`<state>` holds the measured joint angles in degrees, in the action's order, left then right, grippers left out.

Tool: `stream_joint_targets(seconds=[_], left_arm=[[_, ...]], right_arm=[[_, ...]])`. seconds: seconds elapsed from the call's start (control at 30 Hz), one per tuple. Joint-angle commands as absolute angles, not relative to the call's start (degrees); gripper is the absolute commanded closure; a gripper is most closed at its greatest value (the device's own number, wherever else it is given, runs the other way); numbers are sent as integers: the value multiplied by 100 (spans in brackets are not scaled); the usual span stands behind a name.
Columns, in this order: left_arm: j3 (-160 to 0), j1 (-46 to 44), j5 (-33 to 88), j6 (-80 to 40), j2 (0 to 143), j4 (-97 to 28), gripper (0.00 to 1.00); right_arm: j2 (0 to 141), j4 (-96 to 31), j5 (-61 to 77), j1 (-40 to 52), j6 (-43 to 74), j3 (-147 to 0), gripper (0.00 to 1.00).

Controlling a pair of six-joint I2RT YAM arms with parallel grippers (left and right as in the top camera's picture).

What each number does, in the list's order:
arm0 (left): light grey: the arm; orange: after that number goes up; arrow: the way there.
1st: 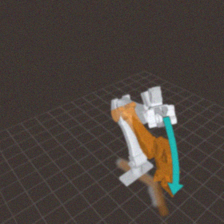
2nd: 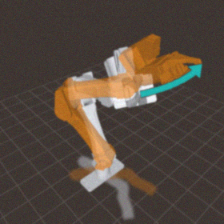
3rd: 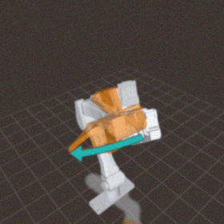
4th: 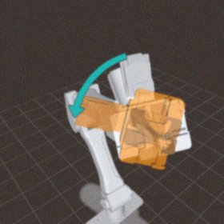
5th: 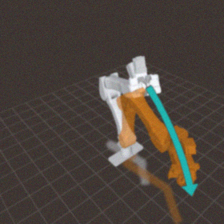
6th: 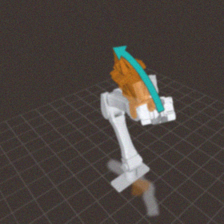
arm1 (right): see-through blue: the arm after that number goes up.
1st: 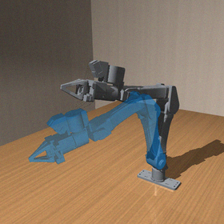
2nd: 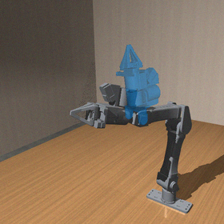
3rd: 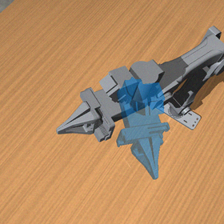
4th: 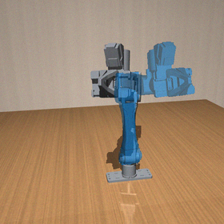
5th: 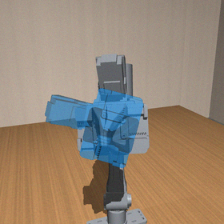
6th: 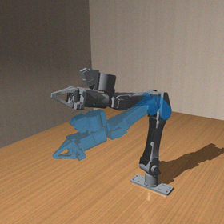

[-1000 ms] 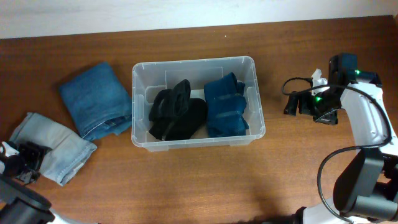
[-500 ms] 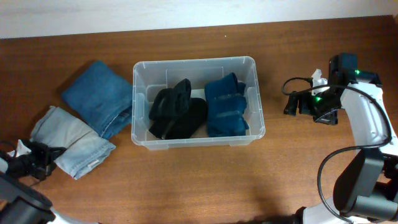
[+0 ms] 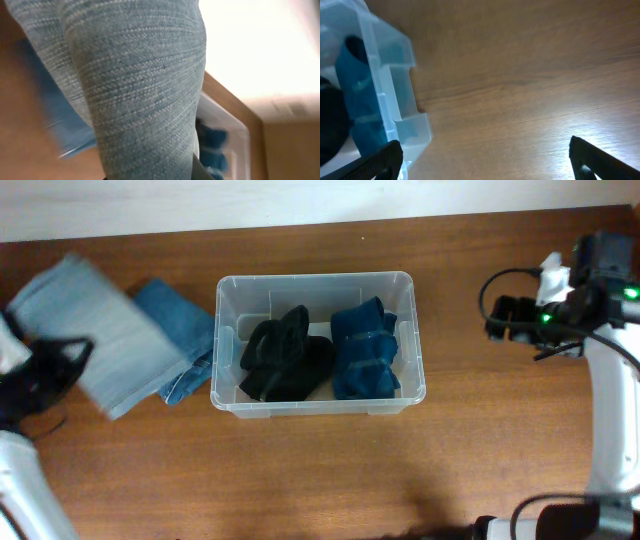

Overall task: Pack container
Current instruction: 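Lay the light-wash jeans into the bin's right half, release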

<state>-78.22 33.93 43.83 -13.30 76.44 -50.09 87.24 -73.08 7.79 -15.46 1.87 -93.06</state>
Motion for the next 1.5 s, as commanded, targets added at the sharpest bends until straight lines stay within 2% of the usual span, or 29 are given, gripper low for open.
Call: stream_joint_targets(seconds=[0.0, 0.23, 0.4, 0.53, 0.83, 0.93, 0.97, 1.03, 1.1, 1.3, 1.47], left_arm=[[-7992, 1992, 4748, -1848, 7406, -4497, 99], [-7992, -941, 3328, -2121, 7850, -3417, 99], [-7992, -2408, 2635, -2123, 8665, -2733, 99], [-7992, -2908, 2327, -2123, 9345, -2412, 100], [-7990, -3227, 2290, -2488, 10709, -2294, 99], [-7990, -3194, 2287, -2480, 10853, -2333, 80], [-7992, -3162, 2285, -2480, 10853, -2324, 70], [-8051, -2993, 2316, -2300, 10822, -2324, 32], [-8213, -2755, 2449, -2047, 10759, -2488, 1], [-9194, -1695, 2390, -1691, 10184, -3734, 1], [-9487, -731, 1050, -1490, 9649, -4274, 1]], right_arm=[[8617, -7373, 440, -1616, 373, -9483, 2], [8617, -7419, 440, -1625, 368, -9480, 2], [8617, -7432, 440, -1625, 368, -9480, 2], [8617, -7463, 440, -1625, 368, -9480, 2], [8617, -7463, 440, -1625, 366, -9478, 2], [8617, -7467, 440, -1625, 364, -9478, 1], [8617, -7472, 440, -1625, 355, -9478, 2], [8619, -7483, 440, -1625, 349, -9478, 2], [8617, -7483, 440, -1625, 349, -9478, 2], [8619, -7481, 438, -1625, 346, -9478, 2], [8619, -7478, 436, -1625, 346, -9478, 2]])
